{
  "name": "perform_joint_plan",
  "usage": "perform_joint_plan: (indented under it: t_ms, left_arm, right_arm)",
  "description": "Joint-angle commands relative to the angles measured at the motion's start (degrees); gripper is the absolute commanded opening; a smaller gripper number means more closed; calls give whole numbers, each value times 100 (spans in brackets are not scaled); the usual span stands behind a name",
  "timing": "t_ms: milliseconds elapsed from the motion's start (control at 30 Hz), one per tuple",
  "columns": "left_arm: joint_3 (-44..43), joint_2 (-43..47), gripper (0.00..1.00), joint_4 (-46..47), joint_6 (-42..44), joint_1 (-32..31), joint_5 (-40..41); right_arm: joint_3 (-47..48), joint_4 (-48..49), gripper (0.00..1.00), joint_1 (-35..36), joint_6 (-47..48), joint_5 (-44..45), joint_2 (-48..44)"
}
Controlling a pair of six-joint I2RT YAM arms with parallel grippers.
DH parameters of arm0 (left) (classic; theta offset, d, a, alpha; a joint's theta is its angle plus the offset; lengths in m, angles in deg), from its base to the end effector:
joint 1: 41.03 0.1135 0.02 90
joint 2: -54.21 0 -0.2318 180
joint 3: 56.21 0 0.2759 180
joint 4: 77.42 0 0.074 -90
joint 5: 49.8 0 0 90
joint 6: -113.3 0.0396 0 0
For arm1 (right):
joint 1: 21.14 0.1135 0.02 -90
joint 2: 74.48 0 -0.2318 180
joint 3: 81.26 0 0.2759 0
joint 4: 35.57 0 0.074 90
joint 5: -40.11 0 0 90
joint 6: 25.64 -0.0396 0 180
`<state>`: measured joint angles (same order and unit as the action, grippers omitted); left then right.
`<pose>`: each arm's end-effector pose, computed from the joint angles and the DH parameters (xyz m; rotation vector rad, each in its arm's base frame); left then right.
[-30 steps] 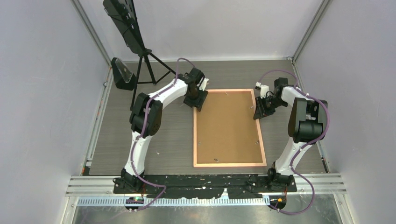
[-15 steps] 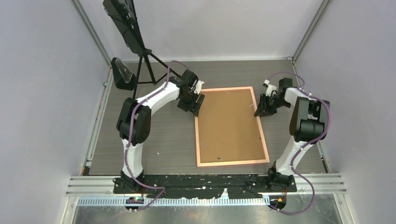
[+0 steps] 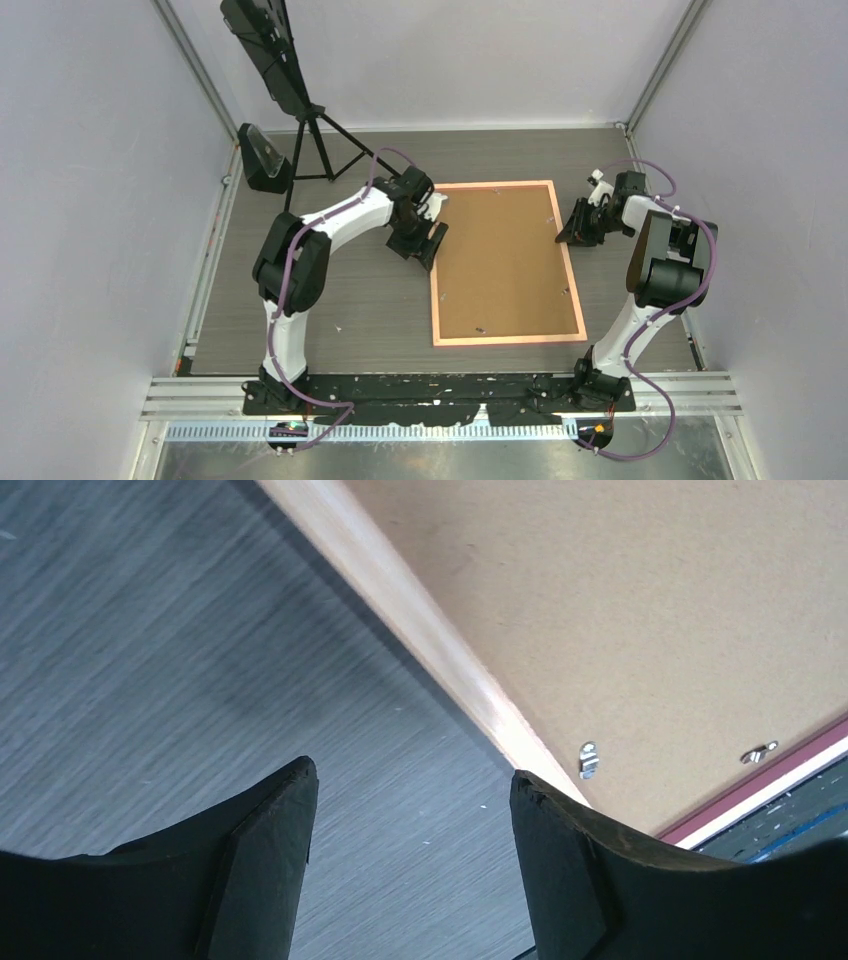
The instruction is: Put the photo into the frame
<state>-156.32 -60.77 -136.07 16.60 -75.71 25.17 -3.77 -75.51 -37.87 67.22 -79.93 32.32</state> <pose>0.3366 -0.2454 0.1452 0.7606 2.8221 -0.5102 0.3562 -0.0864 0.0991 0.1896 2.6312 0.6146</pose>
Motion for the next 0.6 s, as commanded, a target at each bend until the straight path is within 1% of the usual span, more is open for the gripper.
perform_joint_plan:
  t_ms: [0, 200, 367, 567]
  left_arm:
    - [-52, 162, 70, 49, 108, -126, -198]
    - [205, 219, 71, 106, 63, -347, -271]
    - [366, 259, 73, 162, 72, -654, -82]
    - [383, 261, 73, 223, -4, -839, 30]
  right_arm:
    - [-190, 438, 5, -59, -673, 273, -153]
    - [-206, 502, 6, -44, -864, 178, -170]
    - [-207, 501, 5, -45, -858, 121, -116]
    - [-174, 446, 6, -43, -798, 58, -125]
